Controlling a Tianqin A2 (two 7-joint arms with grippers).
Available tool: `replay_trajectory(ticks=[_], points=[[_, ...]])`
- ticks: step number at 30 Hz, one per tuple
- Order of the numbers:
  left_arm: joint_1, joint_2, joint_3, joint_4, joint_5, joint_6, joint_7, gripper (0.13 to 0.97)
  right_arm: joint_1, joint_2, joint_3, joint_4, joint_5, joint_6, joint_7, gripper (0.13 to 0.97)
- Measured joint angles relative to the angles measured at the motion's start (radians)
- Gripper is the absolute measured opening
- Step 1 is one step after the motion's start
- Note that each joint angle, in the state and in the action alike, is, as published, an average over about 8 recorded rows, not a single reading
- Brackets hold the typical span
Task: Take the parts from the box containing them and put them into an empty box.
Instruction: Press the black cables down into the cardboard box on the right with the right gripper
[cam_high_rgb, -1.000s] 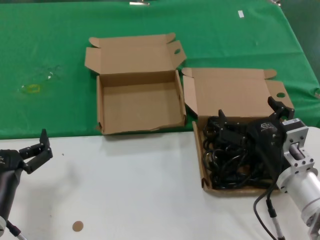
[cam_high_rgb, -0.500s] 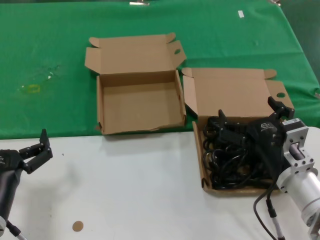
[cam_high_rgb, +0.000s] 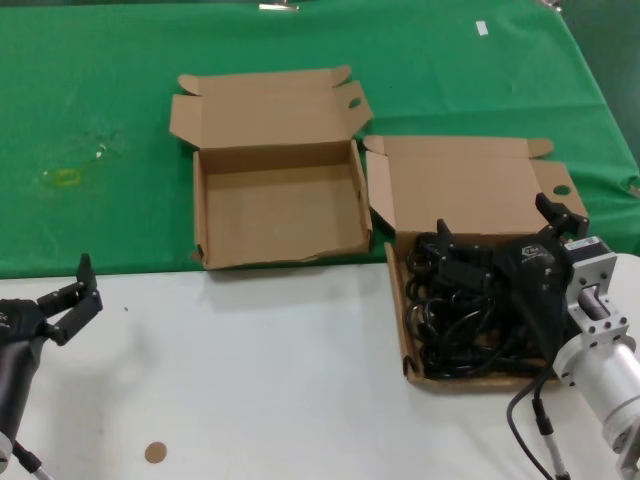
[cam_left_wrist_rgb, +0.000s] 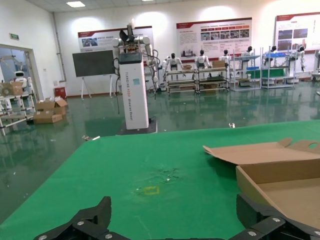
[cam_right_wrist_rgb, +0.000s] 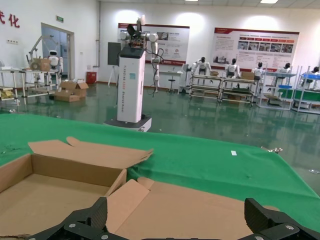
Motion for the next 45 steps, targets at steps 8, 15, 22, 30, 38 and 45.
replay_trajectory(ticks=[8, 15, 22, 30, 38, 45], points=[[0.000, 0.000, 0.000, 0.000, 0.000, 0.000, 0.000, 0.807, -0.001, -0.008, 0.007, 0.001, -0.005, 0.007, -0.006, 0.966], [0.000, 0.000, 0.000, 0.000, 0.000, 0.000, 0.000, 0.666, 0.000, 0.026, -0.018, 0.010, 0.002, 0.025, -0.004, 0.966], [0.000, 0.000, 0.000, 0.000, 0.000, 0.000, 0.000, 0.591, 0.025, 0.189, -0.132, 0.035, 0.091, 0.071, 0.018, 0.966], [0.000, 0.000, 0.000, 0.000, 0.000, 0.000, 0.000, 0.397, 0.120, 0.448, -0.281, 0.043, 0.154, 0.021, 0.074, 0.966], [0.000, 0.000, 0.000, 0.000, 0.000, 0.000, 0.000, 0.242, 0.245, 0.618, -0.330, 0.008, 0.079, -0.239, 0.100, 0.966], [0.000, 0.000, 0.000, 0.000, 0.000, 0.000, 0.000, 0.211, 0.379, 0.695, -0.365, -0.031, 0.021, -0.519, 0.079, 0.966]])
